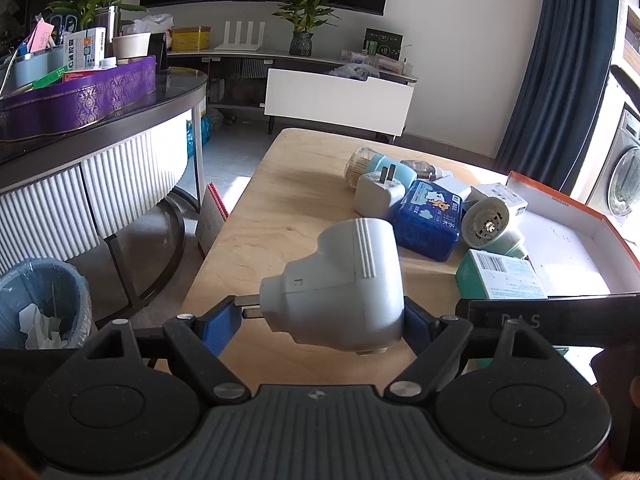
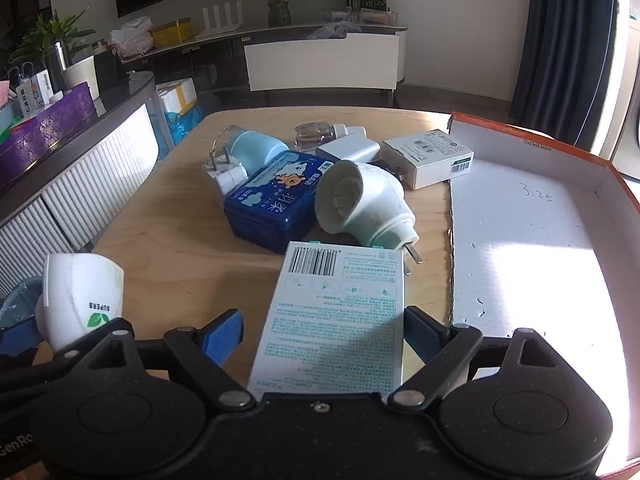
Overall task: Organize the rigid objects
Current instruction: 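Close left tool on white plug adapter while right tool grasps teal box, then carry white plug adapter with left tool while right tool carries teal box to tray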
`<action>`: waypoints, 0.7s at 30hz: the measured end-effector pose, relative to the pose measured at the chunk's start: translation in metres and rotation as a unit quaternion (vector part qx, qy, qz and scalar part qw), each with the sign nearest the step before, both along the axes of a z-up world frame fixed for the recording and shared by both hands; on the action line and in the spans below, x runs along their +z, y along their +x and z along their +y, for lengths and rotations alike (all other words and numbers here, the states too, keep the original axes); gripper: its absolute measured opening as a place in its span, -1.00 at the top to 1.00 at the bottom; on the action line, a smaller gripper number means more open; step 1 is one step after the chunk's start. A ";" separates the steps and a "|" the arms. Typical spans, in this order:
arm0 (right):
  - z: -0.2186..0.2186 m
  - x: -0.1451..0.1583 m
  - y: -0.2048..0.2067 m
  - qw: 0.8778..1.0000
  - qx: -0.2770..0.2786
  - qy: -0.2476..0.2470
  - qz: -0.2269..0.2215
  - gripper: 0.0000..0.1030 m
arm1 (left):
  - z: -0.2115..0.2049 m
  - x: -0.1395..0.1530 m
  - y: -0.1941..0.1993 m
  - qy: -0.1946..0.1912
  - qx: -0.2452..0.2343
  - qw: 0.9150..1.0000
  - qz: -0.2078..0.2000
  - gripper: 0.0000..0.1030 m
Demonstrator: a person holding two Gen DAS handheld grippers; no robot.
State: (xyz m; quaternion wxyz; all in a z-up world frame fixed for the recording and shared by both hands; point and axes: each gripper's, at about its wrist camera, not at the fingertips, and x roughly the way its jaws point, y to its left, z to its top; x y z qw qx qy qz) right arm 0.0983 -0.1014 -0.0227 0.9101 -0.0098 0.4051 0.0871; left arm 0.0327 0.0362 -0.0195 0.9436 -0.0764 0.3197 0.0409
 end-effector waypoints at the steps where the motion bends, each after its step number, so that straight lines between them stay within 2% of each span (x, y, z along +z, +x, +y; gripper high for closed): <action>1: -0.001 -0.001 0.000 1.000 0.000 -0.001 0.002 -0.70 | 0.000 0.000 0.000 -0.003 -0.001 1.000 0.001 -0.64; 2: -0.002 -0.001 -0.001 1.000 0.001 0.000 0.001 -0.65 | 0.001 0.000 0.001 -0.004 -0.001 1.000 0.001 -0.64; 11: -0.027 0.024 -0.008 0.999 -0.011 0.028 -0.018 -0.64 | -0.007 0.014 0.005 -0.013 -0.020 1.000 -0.007 -0.64; 21: -0.067 0.060 -0.008 0.998 -0.038 0.018 -0.055 -0.64 | -0.032 0.036 0.020 -0.013 -0.061 0.998 -0.014 -0.64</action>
